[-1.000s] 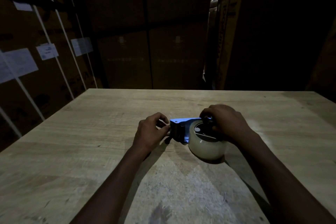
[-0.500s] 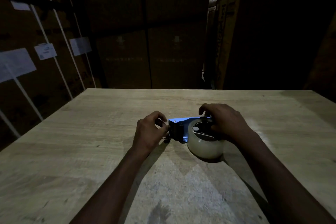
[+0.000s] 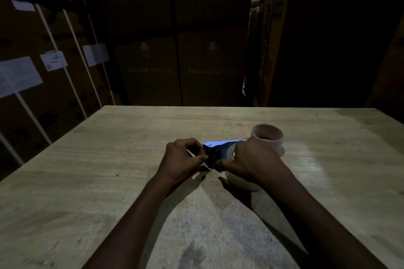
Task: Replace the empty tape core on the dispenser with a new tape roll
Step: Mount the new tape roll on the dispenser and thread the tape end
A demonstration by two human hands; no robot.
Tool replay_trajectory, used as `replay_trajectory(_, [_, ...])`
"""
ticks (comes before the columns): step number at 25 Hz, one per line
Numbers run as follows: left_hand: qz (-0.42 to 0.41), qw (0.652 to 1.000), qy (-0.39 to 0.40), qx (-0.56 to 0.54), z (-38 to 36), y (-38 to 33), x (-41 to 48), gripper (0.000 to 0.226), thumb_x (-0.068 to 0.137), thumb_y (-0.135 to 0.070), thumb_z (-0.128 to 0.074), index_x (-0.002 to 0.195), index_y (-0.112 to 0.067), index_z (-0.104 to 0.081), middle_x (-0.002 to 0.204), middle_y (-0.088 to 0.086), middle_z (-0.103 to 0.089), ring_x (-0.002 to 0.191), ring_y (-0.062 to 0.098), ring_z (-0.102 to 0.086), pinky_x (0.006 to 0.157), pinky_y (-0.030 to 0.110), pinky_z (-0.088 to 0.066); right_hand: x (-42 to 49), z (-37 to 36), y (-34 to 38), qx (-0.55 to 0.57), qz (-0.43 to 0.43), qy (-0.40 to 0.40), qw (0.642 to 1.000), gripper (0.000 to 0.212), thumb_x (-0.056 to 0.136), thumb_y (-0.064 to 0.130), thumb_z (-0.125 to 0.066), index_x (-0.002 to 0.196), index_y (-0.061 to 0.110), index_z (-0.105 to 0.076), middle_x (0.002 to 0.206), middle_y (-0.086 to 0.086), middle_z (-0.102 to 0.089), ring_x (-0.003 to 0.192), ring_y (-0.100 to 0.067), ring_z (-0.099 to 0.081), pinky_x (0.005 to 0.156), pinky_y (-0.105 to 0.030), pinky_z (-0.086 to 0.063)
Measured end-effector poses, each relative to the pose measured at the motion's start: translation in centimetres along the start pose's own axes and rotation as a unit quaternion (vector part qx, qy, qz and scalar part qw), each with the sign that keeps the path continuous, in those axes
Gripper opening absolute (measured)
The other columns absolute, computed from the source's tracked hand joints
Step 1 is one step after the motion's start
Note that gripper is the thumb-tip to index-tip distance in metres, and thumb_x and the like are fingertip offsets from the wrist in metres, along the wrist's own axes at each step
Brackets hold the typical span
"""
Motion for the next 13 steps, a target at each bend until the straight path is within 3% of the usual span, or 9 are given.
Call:
replay_trajectory(3, [0.0,1.0,0.021,-0.023,-0.1,-0.3,-0.3,0.01,0.07,-0.009,-0.076,0.068,-0.016,-0.069,0.07,-0.003,-0.07,0.051,-0.004,-0.062,0.051,0.008,-0.044,0.1,0.1,-0.2,-0.002,-0.005,-0.009,1.0,0.044,0.076,0.057,-0.053,0.062,0.016,-0.048,0.076,-0.013,-0.057,0.067,-0.024,-0.047,0.053,-0.029,-0.029])
replay_trajectory(6, [0.002,1.0,-0.023,-0.009,0.3,0.4,-0.1,0.01,0.073,-0.011,-0.074,0.069,-0.018,-0.067,0.068,-0.008,-0.067,0.052,-0.007,-0.058,0.053,0.006,-0.04,0.0,0.0,-0.3,-0.003,-0.009,0.005,1.0,0.043,0.076,0.056,-0.053,0.062,0.016,-0.05,0.069,-0.006,-0.048,0.068,-0.022,-0.047,0.06,-0.03,-0.034])
replay_trajectory(10, [0.002,0.999,-0.052,0.0,0.2,0.9,0.2,0.008,0.074,-0.014,-0.073,0.071,-0.018,-0.068,0.073,-0.009,-0.069,0.054,-0.009,-0.057,0.053,0.005,-0.039,0.1,-0.3,-0.4,-0.008,0.003,0.01,1.0,0.043,0.075,0.06,-0.053,0.067,0.018,-0.053,0.075,-0.006,-0.058,0.069,-0.019,-0.048,0.061,-0.029,-0.035])
replay_trajectory(13, [0.005,0.998,-0.067,-0.01,0.0,1.0,0.3,0.007,0.075,-0.015,-0.074,0.072,-0.02,-0.07,0.077,-0.009,-0.07,0.05,-0.006,-0.058,0.05,0.007,-0.04,0.1,-0.4,-0.3,-0.009,0.017,0.017,1.0,0.043,0.077,0.059,-0.052,0.062,0.019,-0.05,0.063,0.003,-0.048,0.067,-0.018,-0.047,0.061,-0.029,-0.037])
Point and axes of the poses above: each hand's wrist, its own x-axis towards the middle knuckle, its own z-axis out of the back of the hand, y = z × x, the point moved 7 cm from there along x, towards the middle knuckle
